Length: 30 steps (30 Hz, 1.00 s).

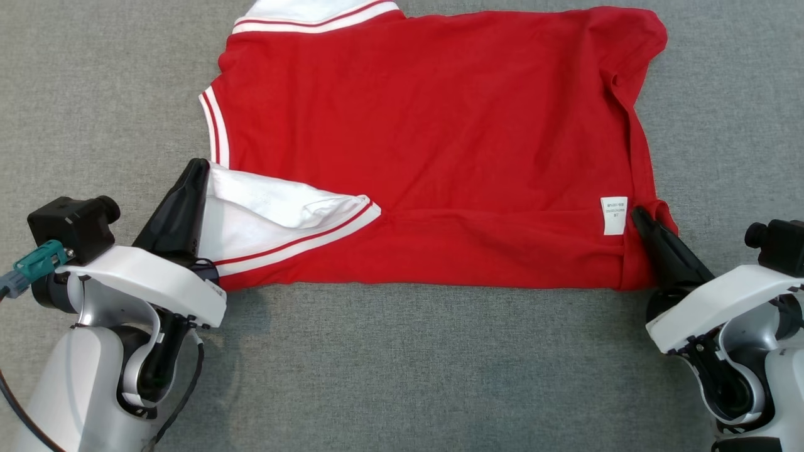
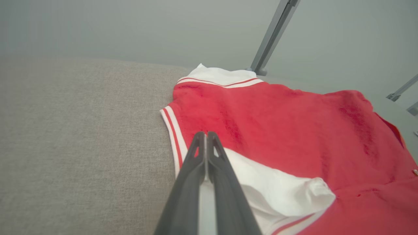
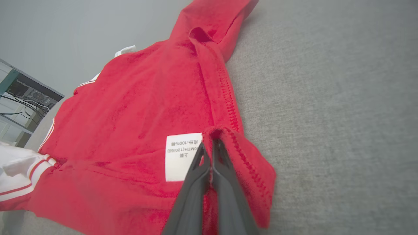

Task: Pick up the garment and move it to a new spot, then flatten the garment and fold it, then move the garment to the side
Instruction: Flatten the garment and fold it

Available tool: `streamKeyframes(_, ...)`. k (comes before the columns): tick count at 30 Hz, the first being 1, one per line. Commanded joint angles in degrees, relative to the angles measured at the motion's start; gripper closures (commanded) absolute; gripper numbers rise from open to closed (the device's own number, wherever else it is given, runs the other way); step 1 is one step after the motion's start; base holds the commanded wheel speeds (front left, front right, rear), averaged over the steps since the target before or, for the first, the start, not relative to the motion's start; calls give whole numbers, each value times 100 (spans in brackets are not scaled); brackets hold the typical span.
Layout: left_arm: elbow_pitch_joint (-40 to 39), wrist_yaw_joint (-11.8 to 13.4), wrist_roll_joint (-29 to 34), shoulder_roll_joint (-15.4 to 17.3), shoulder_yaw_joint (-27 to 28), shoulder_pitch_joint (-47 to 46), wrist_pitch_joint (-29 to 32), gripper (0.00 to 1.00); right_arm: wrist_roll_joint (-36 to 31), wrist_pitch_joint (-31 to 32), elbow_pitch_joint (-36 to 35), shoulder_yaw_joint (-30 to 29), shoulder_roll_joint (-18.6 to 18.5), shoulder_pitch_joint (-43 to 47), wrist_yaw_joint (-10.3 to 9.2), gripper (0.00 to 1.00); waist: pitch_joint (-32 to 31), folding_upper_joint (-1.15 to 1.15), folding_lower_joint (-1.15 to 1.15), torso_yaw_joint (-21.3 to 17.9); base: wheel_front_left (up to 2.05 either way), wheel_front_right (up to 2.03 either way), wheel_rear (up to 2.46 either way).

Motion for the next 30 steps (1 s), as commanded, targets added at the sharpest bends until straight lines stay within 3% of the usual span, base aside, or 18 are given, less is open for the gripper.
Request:
streamKeyframes(1,232,-43,-4,2,39,-147,-153,0,73,-89,37,48,-20,-56,1,53,37,0,0,-19,0,0,0)
streamKeyframes(2,360,-67,-9,-35,32,-187,-231,0,98,-133,56,86,-38,-51,1,43,40,0,0,-31,0,0,0)
streamKeyframes(3,464,-81,-17,-66,38,-210,-321,0,114,-190,68,107,-49,-24,1,0,36,0,0,-43,0,0,0)
streamKeyframes(6,651,-60,42,-121,118,-242,-719,0,176,-427,75,53,-15,150,1,0,-24,0,0,-67,0,0,0)
streamKeyframes(15,486,412,676,-142,337,56,-1987,0,-170,-1323,-562,-64,15,642,1,0,-316,0,0,-248,0,0,0)
streamKeyframes(25,-115,767,1058,-139,247,637,-2074,0,-1518,-2312,-1042,-24,-123,466,1,0,-709,0,0,-332,0,0,0)
streamKeyframes(30,-134,835,1218,-148,54,856,-2004,0,-1944,-2390,-885,-73,-109,626,0,0,-943,0,0,-252,0,0,0)
